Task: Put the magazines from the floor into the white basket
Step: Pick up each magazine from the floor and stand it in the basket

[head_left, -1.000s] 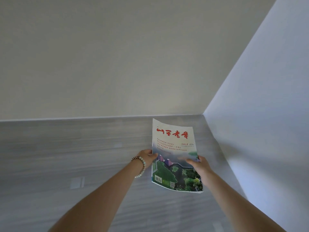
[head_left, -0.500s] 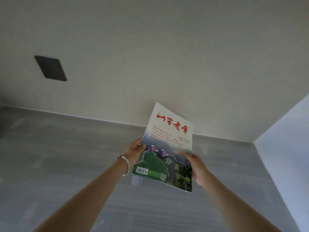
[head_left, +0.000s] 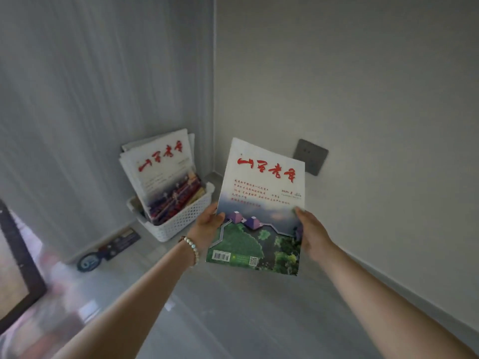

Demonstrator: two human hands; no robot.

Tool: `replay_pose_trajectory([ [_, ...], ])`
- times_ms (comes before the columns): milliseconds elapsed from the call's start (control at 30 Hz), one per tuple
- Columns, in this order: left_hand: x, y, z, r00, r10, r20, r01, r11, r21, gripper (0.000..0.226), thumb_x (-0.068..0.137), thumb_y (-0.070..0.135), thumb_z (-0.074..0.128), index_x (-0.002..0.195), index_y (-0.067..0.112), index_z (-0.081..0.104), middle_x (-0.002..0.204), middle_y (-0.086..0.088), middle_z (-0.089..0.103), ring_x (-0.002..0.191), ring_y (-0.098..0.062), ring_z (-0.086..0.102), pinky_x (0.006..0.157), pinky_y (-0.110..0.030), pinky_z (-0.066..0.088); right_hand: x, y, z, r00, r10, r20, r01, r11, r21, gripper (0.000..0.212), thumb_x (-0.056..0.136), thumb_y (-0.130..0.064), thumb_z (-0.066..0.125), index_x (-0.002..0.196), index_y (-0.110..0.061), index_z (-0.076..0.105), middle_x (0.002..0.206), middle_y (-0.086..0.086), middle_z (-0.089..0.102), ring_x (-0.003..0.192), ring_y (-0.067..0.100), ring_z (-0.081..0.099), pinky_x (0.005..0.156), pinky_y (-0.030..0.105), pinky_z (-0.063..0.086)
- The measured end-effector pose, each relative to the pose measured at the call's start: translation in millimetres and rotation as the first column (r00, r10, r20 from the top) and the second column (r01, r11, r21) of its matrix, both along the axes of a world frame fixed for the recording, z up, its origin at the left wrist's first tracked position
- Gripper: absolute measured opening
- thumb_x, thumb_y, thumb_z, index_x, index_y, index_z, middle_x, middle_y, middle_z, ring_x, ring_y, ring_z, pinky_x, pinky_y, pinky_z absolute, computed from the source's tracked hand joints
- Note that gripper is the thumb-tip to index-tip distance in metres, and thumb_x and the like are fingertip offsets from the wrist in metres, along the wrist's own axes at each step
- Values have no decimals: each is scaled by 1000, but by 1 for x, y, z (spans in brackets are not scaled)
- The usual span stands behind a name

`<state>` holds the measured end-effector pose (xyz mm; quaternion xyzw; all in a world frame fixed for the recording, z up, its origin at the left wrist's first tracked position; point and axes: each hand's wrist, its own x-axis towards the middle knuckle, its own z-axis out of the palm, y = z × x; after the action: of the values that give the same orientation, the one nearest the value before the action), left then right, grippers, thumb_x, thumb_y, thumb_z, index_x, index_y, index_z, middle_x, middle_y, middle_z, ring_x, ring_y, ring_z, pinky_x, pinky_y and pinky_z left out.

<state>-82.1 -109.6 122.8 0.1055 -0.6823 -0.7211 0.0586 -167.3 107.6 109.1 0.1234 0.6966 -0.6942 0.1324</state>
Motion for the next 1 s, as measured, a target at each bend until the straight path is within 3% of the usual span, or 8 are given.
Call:
replay_pose_trajectory([
  [100, 3, -65, 9, 991, 129, -42, -131, 991, -30, 36, 91, -9, 37, 127, -5, 43, 114, -11, 51, 103, -22, 49, 83, -22, 48, -24, -77, 14, 996, 46, -80, -45, 999, 26, 19, 96, -30, 48, 100, -13, 55, 67, 0, 45, 49, 12, 31, 41, 20, 28],
  [200, 5, -115, 15, 960, 270, -75, -275, 960, -60, 28, 88, -10, 43, 113, -1, 49, 111, -13, 53, 100, -27, 52, 88, -39, 51, -43, -140, 28, 981, 98, -168, -91, 995, 46, 19, 95, -27, 50, 107, -14, 55, 68, -2, 45, 55, 11, 38, 49, 23, 31],
  [333, 3, -161, 14, 874, 476, -99, -485, 867, -116, 14, 84, 0, 58, 98, 2, 60, 96, -6, 63, 75, -16, 60, 55, -10, 53, -70, -206, 45, 951, 203, -233, -204, 979, 20, 10, 94, -26, 52, 94, -18, 57, 83, 0, 57, 65, 12, 47, 46, 17, 38],
  [433, -3, -183, 7, 800, 592, -95, -599, 780, -179, 7, 80, 9, 65, 85, 15, 65, 86, -2, 66, 69, -10, 61, 56, -10, 51, -91, -243, 49, 926, 262, -272, -269, 963, 11, 8, 93, -24, 53, 97, -19, 57, 108, 6, 61, 81, 16, 55, 60, 23, 42],
  [600, -22, -194, -13, 686, 722, -96, -717, 646, -262, 11, 76, 20, 71, 76, 28, 64, 76, 8, 66, 69, -6, 61, 54, -12, 45, -126, -280, 35, 866, 364, -342, -398, 917, -33, 10, 94, -19, 52, 101, -14, 58, 119, 13, 62, 107, 27, 58, 93, 41, 47],
  [700, -37, -188, -32, 631, 771, -81, -765, 602, -230, 23, 73, 20, 73, 67, 36, 58, 68, 21, 62, 65, 4, 58, 41, -2, 41, -141, -289, 13, 862, 369, -348, -416, 907, -67, 13, 95, -18, 50, 106, -14, 57, 122, 14, 61, 106, 24, 57, 93, 38, 47],
  [833, -46, -185, -57, 577, 802, -152, -809, 536, -239, 28, 70, 18, 76, 66, 39, 57, 70, 23, 61, 63, 7, 58, 44, -1, 42, -154, -292, -17, 874, 398, -278, -445, 886, -130, 11, 96, -17, 48, 102, -15, 57, 121, 15, 61, 109, 28, 57, 96, 43, 48],
  [1000, -51, -189, -83, 542, 827, -150, -831, 501, -241, 40, 69, 12, 76, 87, 24, 42, 88, 9, 50, 79, -7, 53, 62, -11, 50, -162, -293, -44, 838, 495, -228, -527, 843, -107, 10, 96, -18, 46, 90, -18, 53, 107, 7, 61, 89, 17, 59, 64, 22, 47],
])
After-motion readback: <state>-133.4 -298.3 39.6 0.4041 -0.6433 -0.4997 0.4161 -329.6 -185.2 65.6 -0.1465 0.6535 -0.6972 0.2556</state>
